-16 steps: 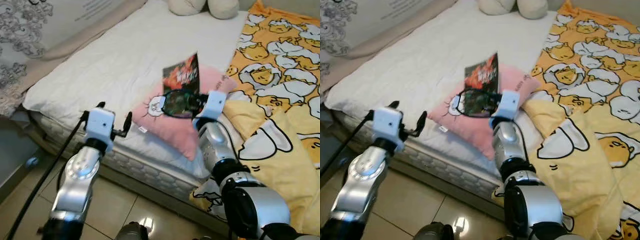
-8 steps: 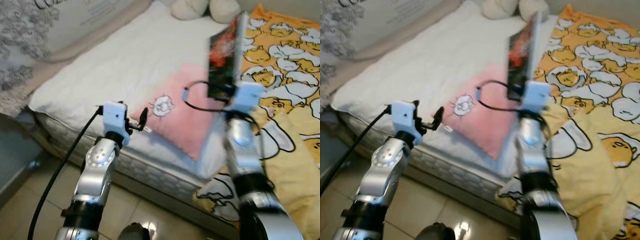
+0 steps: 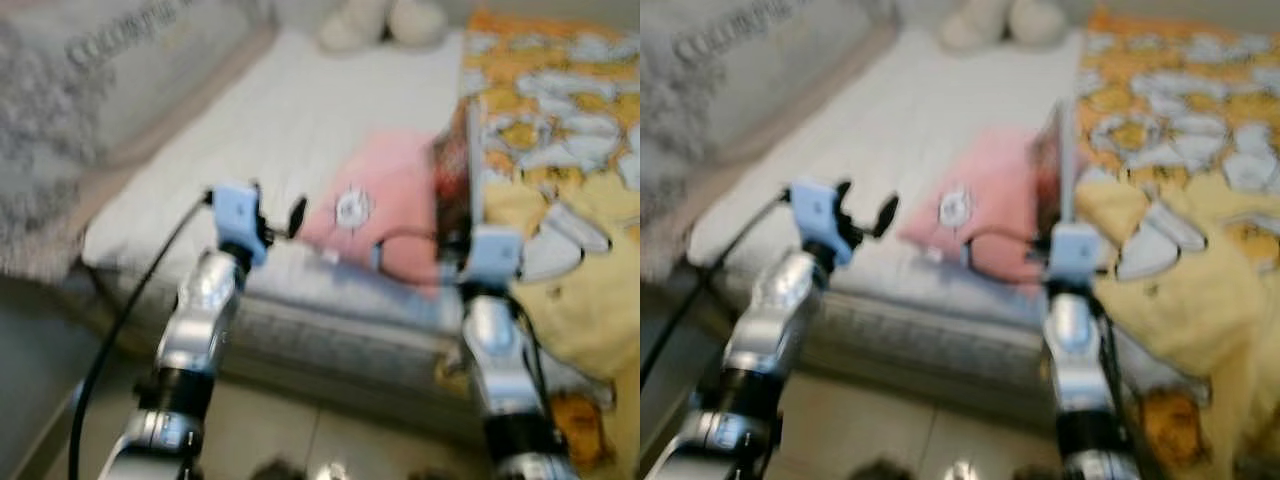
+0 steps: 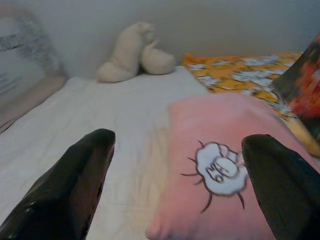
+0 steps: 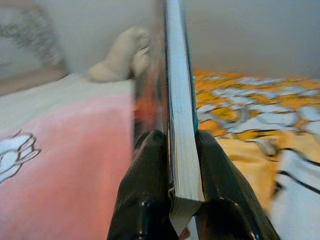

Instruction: Clean up the room

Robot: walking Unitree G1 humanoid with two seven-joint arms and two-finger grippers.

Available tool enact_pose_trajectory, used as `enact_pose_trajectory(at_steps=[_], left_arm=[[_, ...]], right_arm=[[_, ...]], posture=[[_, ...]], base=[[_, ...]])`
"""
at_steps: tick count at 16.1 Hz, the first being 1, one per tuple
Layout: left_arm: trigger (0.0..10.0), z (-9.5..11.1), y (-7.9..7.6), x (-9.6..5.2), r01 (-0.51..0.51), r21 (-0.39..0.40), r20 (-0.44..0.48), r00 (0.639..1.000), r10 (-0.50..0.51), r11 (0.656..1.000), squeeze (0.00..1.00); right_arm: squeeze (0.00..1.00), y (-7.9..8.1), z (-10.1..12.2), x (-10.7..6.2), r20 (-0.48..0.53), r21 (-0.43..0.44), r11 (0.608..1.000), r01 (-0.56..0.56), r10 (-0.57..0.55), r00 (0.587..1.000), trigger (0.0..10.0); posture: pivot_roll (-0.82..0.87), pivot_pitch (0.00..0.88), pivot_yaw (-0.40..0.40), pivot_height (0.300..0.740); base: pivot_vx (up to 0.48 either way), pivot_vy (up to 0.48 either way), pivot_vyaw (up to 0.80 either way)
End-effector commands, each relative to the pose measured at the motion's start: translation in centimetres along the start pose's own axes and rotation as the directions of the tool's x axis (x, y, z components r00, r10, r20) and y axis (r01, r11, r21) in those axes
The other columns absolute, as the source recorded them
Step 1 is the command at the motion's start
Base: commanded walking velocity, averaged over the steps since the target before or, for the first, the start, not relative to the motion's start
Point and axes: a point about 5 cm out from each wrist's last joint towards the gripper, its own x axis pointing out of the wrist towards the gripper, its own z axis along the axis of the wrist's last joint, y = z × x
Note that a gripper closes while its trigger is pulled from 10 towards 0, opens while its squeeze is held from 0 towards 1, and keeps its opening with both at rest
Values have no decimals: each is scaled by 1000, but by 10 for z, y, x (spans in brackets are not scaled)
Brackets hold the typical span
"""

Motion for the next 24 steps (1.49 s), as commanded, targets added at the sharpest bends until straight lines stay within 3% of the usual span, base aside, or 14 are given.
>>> enact_pose_trajectory(at_steps=[1,4,8,10,11,13,15,19,24], left_arm=[[10000,-7,8,-5,-21,13,-28,999,21,1000,0],[10000,-13,9,-6,-62,-38,-32,998,61,997,0],[10000,-23,19,-12,-215,-109,-46,976,211,970,0],[10000,-32,22,-17,-263,-129,-79,964,255,956,0],[10000,-42,15,-21,-240,-35,-123,964,234,970,0],[10000,-43,5,-21,-202,8,-98,975,202,979,0],[10000,-33,-1,-11,-153,52,-47,987,155,987,0],[10000,-27,8,-6,-154,45,-39,987,156,987,0],[10000,-26,3,-1,-111,66,-38,993,113,992,0]], right_arm=[[0,16,11,1,47,16,998,-58,57,997,0],[0,12,10,-5,34,-8,998,-69,69,997,0],[0,3,13,-6,45,-74,992,-107,110,993,0],[0,-5,5,-13,-7,-65,992,-111,111,994,0],[0,-11,0,-16,-42,-70,990,-121,118,992,0],[0,-17,-5,-16,-76,-96,983,-155,148,986,0],[0,-13,-11,-16,-93,-82,985,-151,143,985,0],[0,5,-9,-14,-76,-44,986,-160,156,985,0],[0,6,-12,-14,-91,-43,986,-160,156,984,0]], posture=[[-32,0,119,740],[-39,0,93,740],[-37,0,51,740],[-45,0,19,740],[-49,0,-1,740],[-59,0,-21,740],[-57,0,-7,740],[-65,0,31,740],[-75,0,54,740]], base=[[0,480,0],[0,480,0],[0,480,0],[0,480,0],[0,0,0],[0,0,0],[0,0,0],[238,262,0],[303,373,-160]])
